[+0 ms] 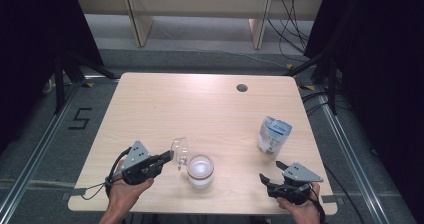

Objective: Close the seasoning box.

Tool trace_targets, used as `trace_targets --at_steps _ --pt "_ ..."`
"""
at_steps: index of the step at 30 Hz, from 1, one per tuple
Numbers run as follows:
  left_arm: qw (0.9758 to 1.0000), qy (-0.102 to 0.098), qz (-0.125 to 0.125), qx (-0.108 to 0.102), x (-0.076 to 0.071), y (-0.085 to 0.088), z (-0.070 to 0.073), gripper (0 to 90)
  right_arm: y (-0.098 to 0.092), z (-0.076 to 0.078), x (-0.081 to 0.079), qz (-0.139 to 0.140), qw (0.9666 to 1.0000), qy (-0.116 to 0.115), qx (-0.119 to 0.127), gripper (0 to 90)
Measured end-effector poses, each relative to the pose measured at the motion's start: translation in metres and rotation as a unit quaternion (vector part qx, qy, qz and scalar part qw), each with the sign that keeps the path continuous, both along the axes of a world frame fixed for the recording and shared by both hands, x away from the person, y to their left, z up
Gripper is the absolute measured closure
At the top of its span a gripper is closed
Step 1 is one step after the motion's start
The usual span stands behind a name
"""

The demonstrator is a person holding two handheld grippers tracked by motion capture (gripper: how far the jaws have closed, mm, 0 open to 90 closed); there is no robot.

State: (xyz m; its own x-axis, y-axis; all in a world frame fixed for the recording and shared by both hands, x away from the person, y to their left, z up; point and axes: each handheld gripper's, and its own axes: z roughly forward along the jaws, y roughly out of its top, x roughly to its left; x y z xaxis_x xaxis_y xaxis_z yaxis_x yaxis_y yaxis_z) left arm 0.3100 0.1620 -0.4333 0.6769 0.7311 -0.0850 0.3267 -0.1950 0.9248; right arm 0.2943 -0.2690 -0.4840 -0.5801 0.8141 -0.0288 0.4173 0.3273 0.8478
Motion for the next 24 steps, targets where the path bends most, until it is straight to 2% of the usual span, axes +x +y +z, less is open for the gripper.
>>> trace_targets --at_steps 9,11,14,15,24 --pt "1.0000 -0.001 -0.005 -0.004 -0.0006 -0.0024 -0.0013 88.7 0.0004 0.0004 -0.0003 0.004 1.0000 0.001 -0.001 27.5" --pt "1.0000 0.004 -0.001 -0.006 -0.0018 -0.0033 -0.0012 88.4 0.0009 -0.0005 0.0003 0.003 1.0000 -0.004 -0.002 27.5" --pt "1.0000 0.000 -0.008 -0.001 -0.0016 -0.0035 -0.0009 88.0 0.0006 -0.0002 0.0001 0.003 1.0000 -0.005 -0.005 27.5" --pt "0.9999 0.000 -0.010 -0.005 -0.0014 -0.0042 -0.0014 87.9 0.0006 -0.0003 0.0002 0.003 1.0000 -0.006 -0.005 27.5" --pt "0.9999 0.001 -0.012 -0.002 -0.0032 -0.0073 -0.0017 86.8 0.0015 -0.0004 0.0000 0.006 1.0000 0.000 -0.002 27.5"
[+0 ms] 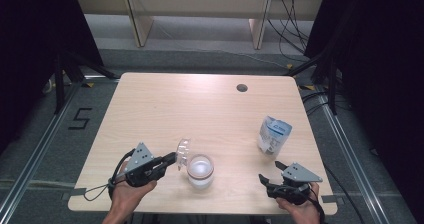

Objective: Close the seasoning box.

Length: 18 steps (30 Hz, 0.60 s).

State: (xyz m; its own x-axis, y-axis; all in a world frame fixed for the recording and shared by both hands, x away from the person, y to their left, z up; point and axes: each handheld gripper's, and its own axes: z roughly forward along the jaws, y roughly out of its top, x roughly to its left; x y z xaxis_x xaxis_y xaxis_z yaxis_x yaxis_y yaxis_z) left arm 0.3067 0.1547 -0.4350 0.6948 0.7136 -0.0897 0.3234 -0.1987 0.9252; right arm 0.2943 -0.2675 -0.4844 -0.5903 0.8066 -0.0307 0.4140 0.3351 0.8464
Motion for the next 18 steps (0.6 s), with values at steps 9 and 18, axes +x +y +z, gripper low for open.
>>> trace_targets --at_steps 9,18 --pt "0.9999 0.000 -0.010 -0.006 -0.0012 -0.0039 -0.0017 84.6 0.0003 0.0004 -0.0010 -0.006 1.0000 -0.001 -0.001 27.5" --pt "0.9998 0.010 -0.009 -0.012 -0.0007 -0.0059 -0.0031 68.9 0.0003 0.0001 -0.0002 0.000 1.0000 -0.004 -0.004 27.5"
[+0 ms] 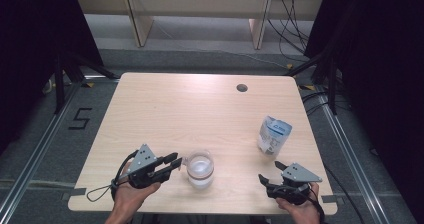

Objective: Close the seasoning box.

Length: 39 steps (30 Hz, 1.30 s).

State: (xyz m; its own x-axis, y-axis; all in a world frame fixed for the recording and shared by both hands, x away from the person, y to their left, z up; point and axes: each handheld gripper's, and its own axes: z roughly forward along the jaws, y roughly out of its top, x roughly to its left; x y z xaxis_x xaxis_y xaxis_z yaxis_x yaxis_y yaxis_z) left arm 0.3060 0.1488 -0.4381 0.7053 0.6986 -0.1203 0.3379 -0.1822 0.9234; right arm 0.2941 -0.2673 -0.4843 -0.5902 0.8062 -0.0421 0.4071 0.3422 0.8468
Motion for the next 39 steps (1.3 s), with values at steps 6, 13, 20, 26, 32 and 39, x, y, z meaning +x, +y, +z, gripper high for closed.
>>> trace_targets --at_steps 6,13,20,26,32,39 --pt "0.9995 0.027 0.010 -0.014 -0.002 -0.001 0.000 49.0 0.000 0.000 0.000 0.001 1.0000 0.000 0.001 27.5" --pt "0.9986 0.047 0.009 -0.023 -0.009 -0.004 -0.004 31.1 0.000 0.002 -0.001 0.005 0.9999 -0.003 0.015 26.7" --pt "0.9979 0.062 0.010 -0.014 -0.019 0.000 -0.015 25.4 0.001 0.003 -0.001 0.018 0.9992 0.001 0.034 23.5" --pt "0.9977 0.066 0.014 -0.008 -0.025 0.002 -0.022 23.6 0.003 0.003 -0.001 0.023 0.9986 0.005 0.048 20.0" --pt "0.9974 0.072 0.012 0.001 -0.030 0.003 -0.031 21.7 0.003 0.002 -0.002 0.033 0.9978 0.008 0.058 16.7" --pt "0.9970 0.076 0.006 0.011 -0.036 0.003 -0.039 19.6 0.002 -0.001 -0.006 0.050 0.9967 0.021 0.061 15.6"
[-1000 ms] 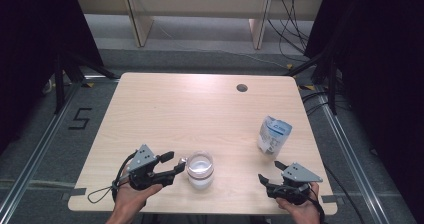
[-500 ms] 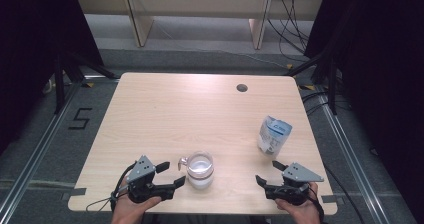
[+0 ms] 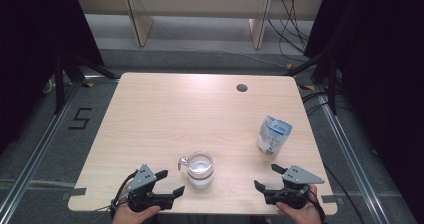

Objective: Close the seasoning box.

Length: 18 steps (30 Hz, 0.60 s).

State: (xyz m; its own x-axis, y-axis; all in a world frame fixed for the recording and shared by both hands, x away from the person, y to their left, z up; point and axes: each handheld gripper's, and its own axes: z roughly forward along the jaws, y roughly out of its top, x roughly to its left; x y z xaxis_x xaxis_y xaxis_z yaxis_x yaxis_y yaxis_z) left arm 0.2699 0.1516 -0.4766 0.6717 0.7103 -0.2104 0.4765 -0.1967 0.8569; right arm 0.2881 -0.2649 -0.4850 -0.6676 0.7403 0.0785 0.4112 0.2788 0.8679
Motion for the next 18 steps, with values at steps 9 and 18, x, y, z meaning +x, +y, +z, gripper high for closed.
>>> trace_targets --at_steps 9,18 --pt "0.9996 0.028 -0.005 0.002 -0.006 -0.002 -0.016 15.1 0.002 -0.003 -0.007 0.019 0.9996 0.014 -0.017 15.7" --pt "0.9995 0.028 -0.010 0.013 -0.012 -0.003 -0.024 15.1 0.003 -0.007 -0.013 0.022 0.9986 0.024 -0.040 15.7"
